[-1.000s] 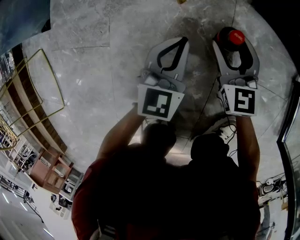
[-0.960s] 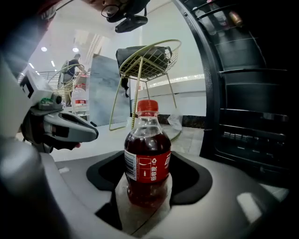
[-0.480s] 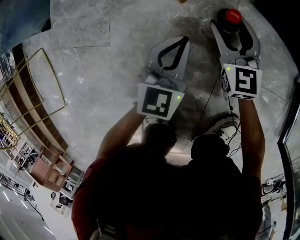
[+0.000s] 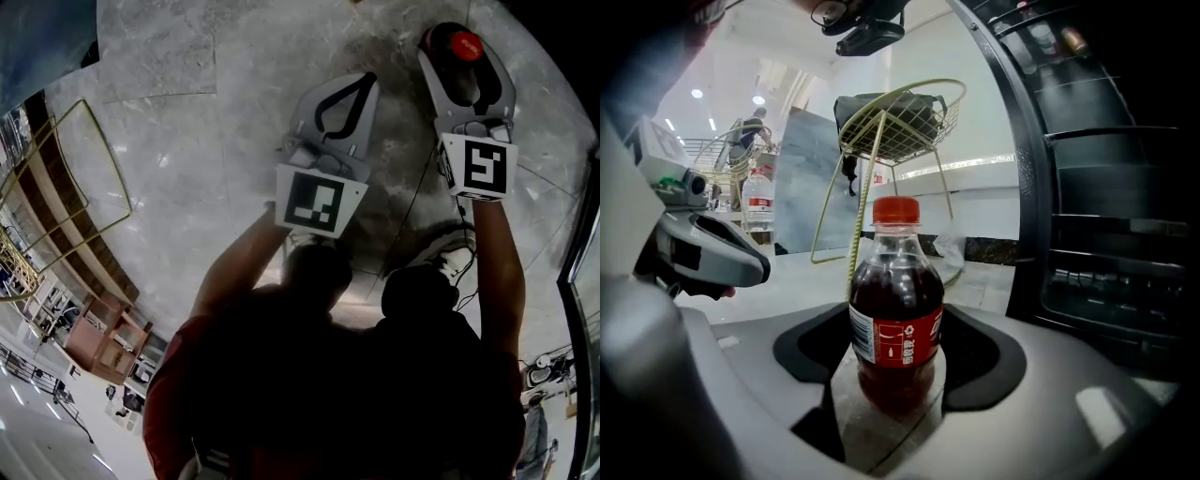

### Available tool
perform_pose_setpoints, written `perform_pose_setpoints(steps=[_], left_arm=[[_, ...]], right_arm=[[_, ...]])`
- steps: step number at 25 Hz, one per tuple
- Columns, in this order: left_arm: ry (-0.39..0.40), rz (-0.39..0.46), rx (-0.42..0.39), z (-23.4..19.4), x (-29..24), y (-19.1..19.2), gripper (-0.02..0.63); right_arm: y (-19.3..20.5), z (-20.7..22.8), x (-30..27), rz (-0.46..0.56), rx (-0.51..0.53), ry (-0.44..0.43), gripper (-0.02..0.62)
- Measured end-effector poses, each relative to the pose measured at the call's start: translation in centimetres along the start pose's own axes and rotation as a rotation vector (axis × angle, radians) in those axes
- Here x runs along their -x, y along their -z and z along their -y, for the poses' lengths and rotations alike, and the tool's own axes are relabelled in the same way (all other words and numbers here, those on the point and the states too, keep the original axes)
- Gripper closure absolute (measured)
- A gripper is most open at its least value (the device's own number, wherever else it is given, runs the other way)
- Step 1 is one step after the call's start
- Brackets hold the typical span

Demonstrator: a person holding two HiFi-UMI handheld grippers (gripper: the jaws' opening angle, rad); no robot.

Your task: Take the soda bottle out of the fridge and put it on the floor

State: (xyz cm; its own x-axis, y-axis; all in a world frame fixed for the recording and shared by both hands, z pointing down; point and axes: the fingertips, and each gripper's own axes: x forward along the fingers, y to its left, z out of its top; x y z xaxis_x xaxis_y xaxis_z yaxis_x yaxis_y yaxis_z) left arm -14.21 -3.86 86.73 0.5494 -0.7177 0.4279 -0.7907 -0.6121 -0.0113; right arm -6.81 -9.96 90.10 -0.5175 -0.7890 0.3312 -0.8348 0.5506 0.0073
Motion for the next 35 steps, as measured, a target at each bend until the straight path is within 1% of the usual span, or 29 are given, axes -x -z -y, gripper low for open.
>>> perform_pose_setpoints(steps=[12, 14, 17, 19, 23, 25, 35], left_arm=[[0.015, -0.008, -0.008, 1.1, -0.1, 0.0, 0.606], [0.017, -0.009, -0.01, 1.1, -0.1, 0.1, 0.606], [0.018, -0.015, -0.009, 1.2, -0.2, 0.4, 0.606], [0.018, -0.018, -0.009, 1.2, -0.2, 0.6, 0.606], [0.015, -0.013, -0.003, 1.1, -0.2, 0.5, 0.606], [0.016, -0.013, -0.004, 1.1, -0.2, 0.5, 0.606], [0.013, -0.014, -0.006, 1.0, -0.1, 0.6, 0.606]], right_arm=[[0.2, 0.0, 0.4, 0.022, 0.0, 0.0, 0.298], [0.1, -0.1, 0.2, 0.025, -0.018, -0.002, 0.295], [0.5, -0.5, 0.1, 0.011, -0.043, -0.035, 0.236], [0.7, -0.7, 0.3, 0.013, -0.042, -0.059, 0.205], [0.6, -1.0, 0.5, 0.021, -0.035, -0.061, 0.125], [0.6, -1.0, 0.7, 0.02, -0.043, -0.06, 0.103], [1.5, -0.6, 2.1, 0.002, -0.077, -0.044, 0.101]])
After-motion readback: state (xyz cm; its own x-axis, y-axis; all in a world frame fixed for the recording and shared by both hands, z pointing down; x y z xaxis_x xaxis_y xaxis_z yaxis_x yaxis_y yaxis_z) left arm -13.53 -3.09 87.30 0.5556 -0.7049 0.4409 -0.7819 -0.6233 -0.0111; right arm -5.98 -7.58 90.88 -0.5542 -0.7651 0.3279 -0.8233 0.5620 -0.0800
